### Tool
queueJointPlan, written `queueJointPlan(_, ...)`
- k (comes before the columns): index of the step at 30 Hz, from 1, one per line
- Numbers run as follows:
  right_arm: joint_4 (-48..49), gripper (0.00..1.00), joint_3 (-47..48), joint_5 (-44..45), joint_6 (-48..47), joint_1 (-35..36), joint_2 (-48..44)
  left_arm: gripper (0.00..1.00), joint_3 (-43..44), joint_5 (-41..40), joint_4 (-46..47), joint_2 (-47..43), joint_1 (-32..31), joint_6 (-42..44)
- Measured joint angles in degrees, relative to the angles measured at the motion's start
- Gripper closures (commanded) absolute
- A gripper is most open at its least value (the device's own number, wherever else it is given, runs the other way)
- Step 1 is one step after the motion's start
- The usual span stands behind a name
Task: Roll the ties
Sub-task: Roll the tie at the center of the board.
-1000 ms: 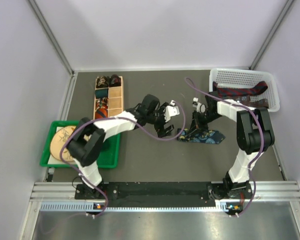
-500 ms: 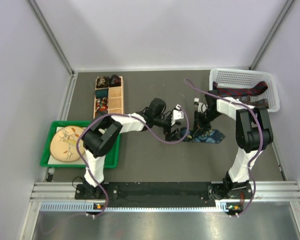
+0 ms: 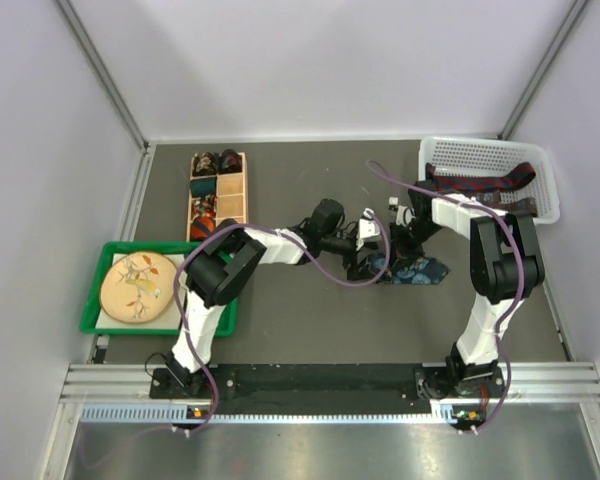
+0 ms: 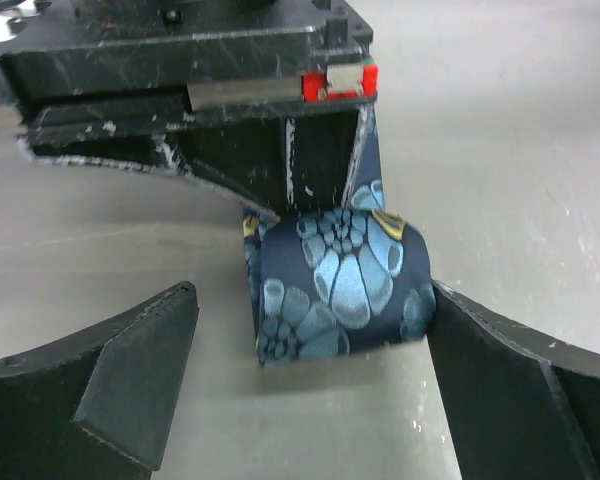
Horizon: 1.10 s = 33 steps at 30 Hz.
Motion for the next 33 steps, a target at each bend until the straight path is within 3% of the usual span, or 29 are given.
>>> queueJointPlan(6,0.00,1.00,0.02,0.04,-0.02,0.00,0.00,0.16,2.01,-0.37,0.87,2.69,-1.36,-2.40)
queueJointPlan(11,0.13,1.00,0.02,0.04,-0.02,0.00,0.00,0.49,4.81,-2.12,-1.81,4.15,-2.82,-3.82)
queueJointPlan(17,0.81,1.00,0.00,-0.50,0.00,-0.02,0.00,0.66,7.39,-6.01,-9.64,3.76,-3.63,-0.24)
queueJointPlan(25,4.24,0.65,0.39,-6.60,0.11,-0.79,0.00,0.73,6.58,-14.45,-23.65,-1.55,-3.56,8.98)
queueJointPlan(33,3.39,0.43,0.31,-17.33,-0.31,-4.68,-1.55,0.71,7.96,-18.53,-32.79,-3.06,-3.78,13.68)
